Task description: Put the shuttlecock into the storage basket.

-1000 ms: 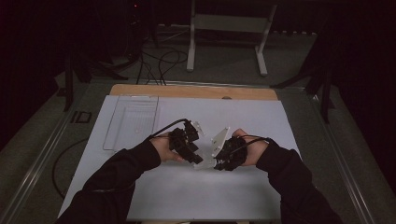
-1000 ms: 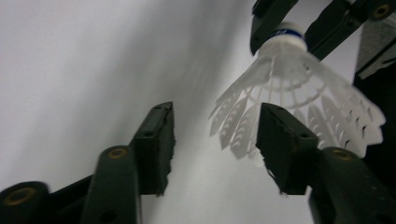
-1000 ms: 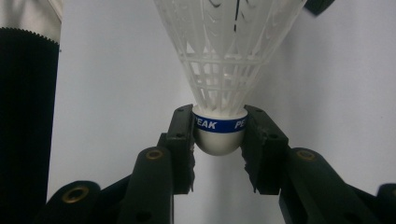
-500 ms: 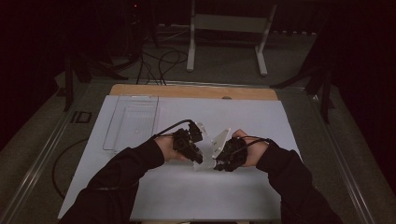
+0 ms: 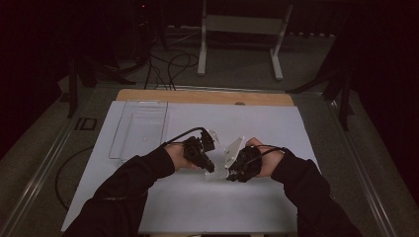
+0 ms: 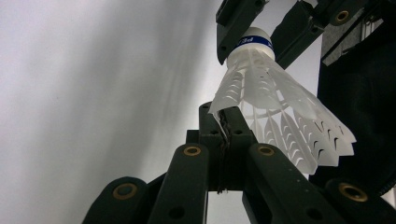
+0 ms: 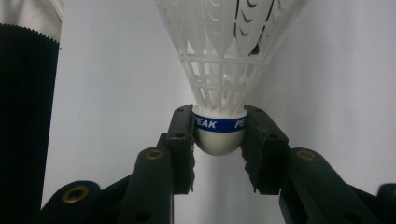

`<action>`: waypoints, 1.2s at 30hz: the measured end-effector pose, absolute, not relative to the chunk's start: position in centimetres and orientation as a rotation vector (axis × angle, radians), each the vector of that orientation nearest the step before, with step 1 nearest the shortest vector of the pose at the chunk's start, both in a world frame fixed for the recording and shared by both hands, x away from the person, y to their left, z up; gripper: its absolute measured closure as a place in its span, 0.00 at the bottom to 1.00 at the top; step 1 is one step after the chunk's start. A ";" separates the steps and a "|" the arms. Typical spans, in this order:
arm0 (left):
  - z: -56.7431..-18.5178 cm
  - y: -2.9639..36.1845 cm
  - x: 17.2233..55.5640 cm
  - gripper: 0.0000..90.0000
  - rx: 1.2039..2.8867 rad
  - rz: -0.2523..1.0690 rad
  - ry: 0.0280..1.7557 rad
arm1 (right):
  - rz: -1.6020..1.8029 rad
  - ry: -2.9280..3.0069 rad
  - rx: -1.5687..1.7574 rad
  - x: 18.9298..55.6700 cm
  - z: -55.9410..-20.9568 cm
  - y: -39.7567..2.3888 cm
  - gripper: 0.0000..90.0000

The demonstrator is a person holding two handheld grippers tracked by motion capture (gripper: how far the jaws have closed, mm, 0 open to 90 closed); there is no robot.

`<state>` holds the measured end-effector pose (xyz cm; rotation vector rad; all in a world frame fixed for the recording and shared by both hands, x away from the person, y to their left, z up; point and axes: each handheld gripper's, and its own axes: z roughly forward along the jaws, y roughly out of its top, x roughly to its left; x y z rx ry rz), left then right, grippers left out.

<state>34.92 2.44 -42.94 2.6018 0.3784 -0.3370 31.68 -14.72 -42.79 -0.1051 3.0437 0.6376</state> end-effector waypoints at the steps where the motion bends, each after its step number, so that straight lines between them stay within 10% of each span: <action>1: -42.9 2.4 34.9 1.00 2.609 -0.339 0.370 | 0.636 3.045 -0.104 31.7 -42.8 -14.7 0.73; 12: -42.7 2.7 34.7 1.00 2.619 -0.356 0.300 | 0.623 3.038 -0.093 31.3 -42.9 -14.4 0.70; 36: -42.2 4.7 34.8 1.00 2.611 -0.340 0.287 | 0.656 3.046 0.168 31.8 -43.7 -15.1 0.13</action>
